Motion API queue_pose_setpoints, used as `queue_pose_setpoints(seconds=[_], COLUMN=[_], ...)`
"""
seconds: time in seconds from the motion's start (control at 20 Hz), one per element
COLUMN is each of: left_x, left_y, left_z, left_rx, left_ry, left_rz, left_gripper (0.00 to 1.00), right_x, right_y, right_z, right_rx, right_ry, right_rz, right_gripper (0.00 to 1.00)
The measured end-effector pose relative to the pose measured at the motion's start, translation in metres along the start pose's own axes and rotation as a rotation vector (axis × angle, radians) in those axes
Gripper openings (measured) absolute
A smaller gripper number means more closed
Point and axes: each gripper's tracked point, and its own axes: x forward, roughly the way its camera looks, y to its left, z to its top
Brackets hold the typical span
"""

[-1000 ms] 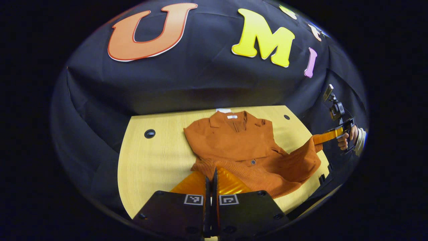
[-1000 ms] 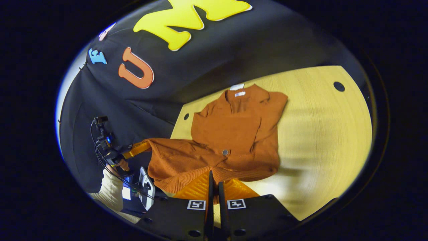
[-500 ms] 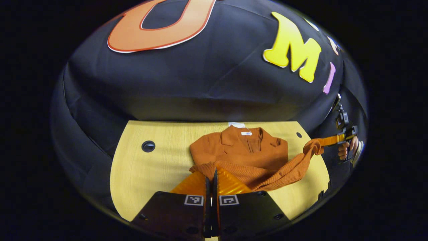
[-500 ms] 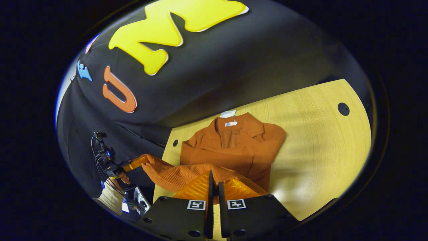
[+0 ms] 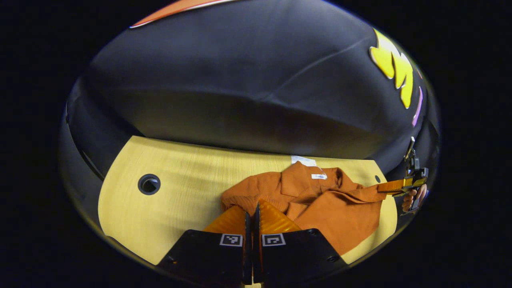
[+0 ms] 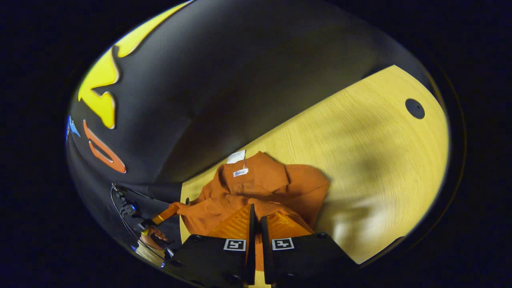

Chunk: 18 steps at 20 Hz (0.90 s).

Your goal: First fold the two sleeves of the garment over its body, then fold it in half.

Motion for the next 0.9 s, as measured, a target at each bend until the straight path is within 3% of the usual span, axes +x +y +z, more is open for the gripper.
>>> queue_pose_setpoints(seconds=[0.15,0.35,0.5,0.55,0.7,0.75,0.9], left_x=[0.02,0.031,0.028,0.024,0.018,0.021,0.025], left_y=[0.007,0.009,0.006,0.005,-0.006,-0.009,-0.013], left_z=[-0.003,0.005,0.008,0.017,0.034,0.036,0.038], left_rx=[-0.173,-0.525,-0.637,-0.687,-0.777,-0.781,-0.794], left_ry=[-0.057,-0.167,-0.2,-0.231,-0.304,-0.312,-0.316], left_rz=[-0.016,-0.048,-0.047,-0.069,-0.124,-0.136,-0.18], left_gripper=[0.04,0.05,0.06,0.06,0.12,0.14,0.28], right_x=[0.014,0.009,0.007,0.006,0.0,0.002,-0.008], right_y=[-0.014,-0.024,-0.027,-0.026,-0.029,-0.041,-0.036], right_z=[0.009,0.016,0.014,0.015,0.019,0.019,0.027], right_rx=[0.118,0.338,0.421,0.428,0.435,0.407,0.407], right_ry=[-0.053,-0.135,-0.168,-0.178,-0.208,-0.226,-0.246], right_rz=[0.008,0.068,0.09,0.09,0.06,-0.014,0.015], right_gripper=[0.09,0.08,0.09,0.14,0.02,0.17,0.21])
